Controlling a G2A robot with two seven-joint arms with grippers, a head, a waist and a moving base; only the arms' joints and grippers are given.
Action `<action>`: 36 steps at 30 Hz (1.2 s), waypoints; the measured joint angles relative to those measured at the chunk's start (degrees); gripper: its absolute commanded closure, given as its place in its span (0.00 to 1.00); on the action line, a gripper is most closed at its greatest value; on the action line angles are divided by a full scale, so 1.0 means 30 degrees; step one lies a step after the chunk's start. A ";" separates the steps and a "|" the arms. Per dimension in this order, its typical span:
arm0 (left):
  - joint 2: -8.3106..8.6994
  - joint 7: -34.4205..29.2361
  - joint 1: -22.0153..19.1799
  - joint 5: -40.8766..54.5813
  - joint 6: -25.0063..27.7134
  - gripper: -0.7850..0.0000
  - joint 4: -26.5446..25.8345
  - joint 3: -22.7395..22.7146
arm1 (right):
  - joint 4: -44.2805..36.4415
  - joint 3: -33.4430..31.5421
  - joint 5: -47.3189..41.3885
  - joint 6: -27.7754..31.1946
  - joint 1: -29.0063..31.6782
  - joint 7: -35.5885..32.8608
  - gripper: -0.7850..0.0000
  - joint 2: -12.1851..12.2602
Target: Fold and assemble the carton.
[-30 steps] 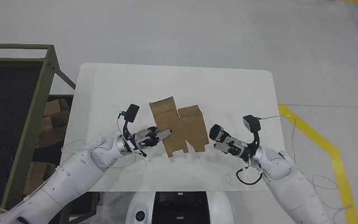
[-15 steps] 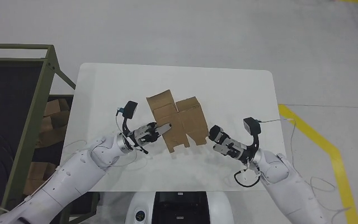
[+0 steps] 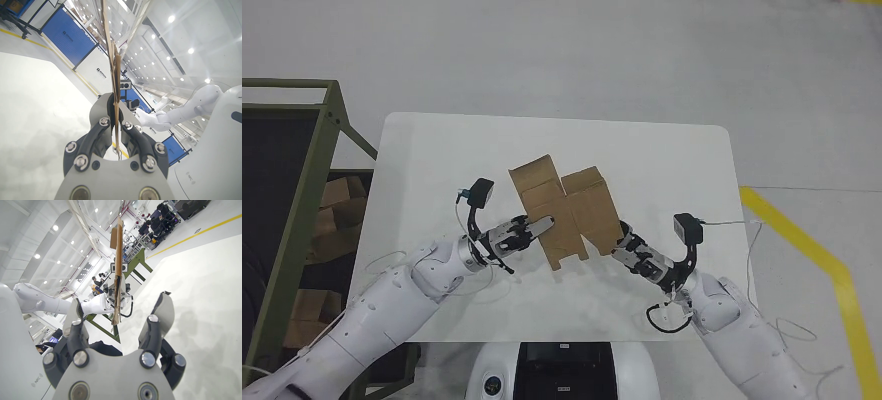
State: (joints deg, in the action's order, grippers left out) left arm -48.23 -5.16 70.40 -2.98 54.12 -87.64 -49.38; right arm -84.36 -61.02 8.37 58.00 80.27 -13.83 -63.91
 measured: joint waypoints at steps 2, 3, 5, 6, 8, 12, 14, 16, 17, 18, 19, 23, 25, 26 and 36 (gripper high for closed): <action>-0.0082 -0.0088 -0.0024 0.0075 0.0026 1.00 0.0075 -0.0014 | 0.0002 0.0061 0.0428 0.0000 -0.0013 0.0379 0.53 -0.0077; -0.0133 -0.0140 -0.0030 0.0132 0.0023 1.00 0.0121 -0.0033 | -0.0012 0.0085 0.0696 0.0000 -0.0005 0.0612 0.54 -0.0120; -0.0205 -0.0203 -0.0034 0.0194 0.0014 1.00 0.0169 -0.0080 | -0.0040 0.0115 0.1059 0.0000 0.0040 0.0921 0.55 -0.0175; -0.0250 -0.0249 -0.0026 0.0223 0.0022 1.00 0.0196 -0.0112 | -0.0053 0.0125 0.1274 0.0000 0.0067 0.1098 0.56 -0.0205; -0.0313 -0.0329 -0.0008 0.0270 0.0033 1.00 0.0238 -0.0162 | -0.0046 0.0129 0.1559 0.0000 0.0089 0.1307 0.61 -0.0243; -0.0456 -0.0495 0.0046 0.0335 0.0055 1.00 0.0314 -0.0293 | 0.0062 0.0185 0.1902 0.0000 0.0080 0.1626 0.72 -0.0325; -0.0514 -0.0567 0.0073 0.0365 0.0072 1.00 0.0344 -0.0350 | 0.0129 0.0226 0.1960 -0.0001 0.0030 0.1694 0.81 -0.0359; -0.0578 -0.0647 0.0103 0.0371 0.0111 1.00 0.0369 -0.0429 | 0.0202 0.0260 0.1992 -0.0055 -0.0024 0.1768 0.93 -0.0395; -0.0605 -0.0677 0.0120 0.0369 0.0127 1.00 0.0381 -0.0463 | 0.0220 0.0265 0.2006 -0.0088 -0.0043 0.1800 1.00 -0.0409; -0.0640 -0.0719 0.0145 0.0360 0.0141 1.00 0.0395 -0.0509 | 0.0236 0.0270 0.2025 -0.0132 -0.0062 0.1831 1.00 -0.0425; -0.0666 -0.0750 0.0164 0.0354 0.0148 1.00 0.0404 -0.0544 | 0.0244 0.0276 0.2028 -0.0166 -0.0074 0.1842 1.00 -0.0435; -0.0771 -0.0867 0.0248 0.0327 0.0196 1.00 0.0431 -0.0714 | 0.0248 0.0293 0.1997 -0.0323 -0.0120 0.1821 1.00 -0.0471; -0.0827 -0.0880 0.0307 0.0301 0.0195 0.92 0.0436 -0.0818 | 0.0239 0.0292 0.1990 -0.0374 -0.0126 0.1808 1.00 -0.0486; -0.0853 -0.0878 0.0337 0.0301 0.0199 0.78 0.0432 -0.0858 | 0.0231 0.0284 0.1984 -0.0395 -0.0125 0.1809 1.00 -0.0491; -0.1096 -0.1160 0.0512 0.0597 -0.0060 0.00 0.0461 -0.1340 | -0.0001 0.0020 0.2012 -0.0381 0.0118 0.1868 1.00 -0.0496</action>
State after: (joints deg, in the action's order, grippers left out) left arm -51.52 -8.64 71.94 -1.18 53.94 -86.25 -53.40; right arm -84.36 -60.96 14.41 56.86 80.63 -8.22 -65.40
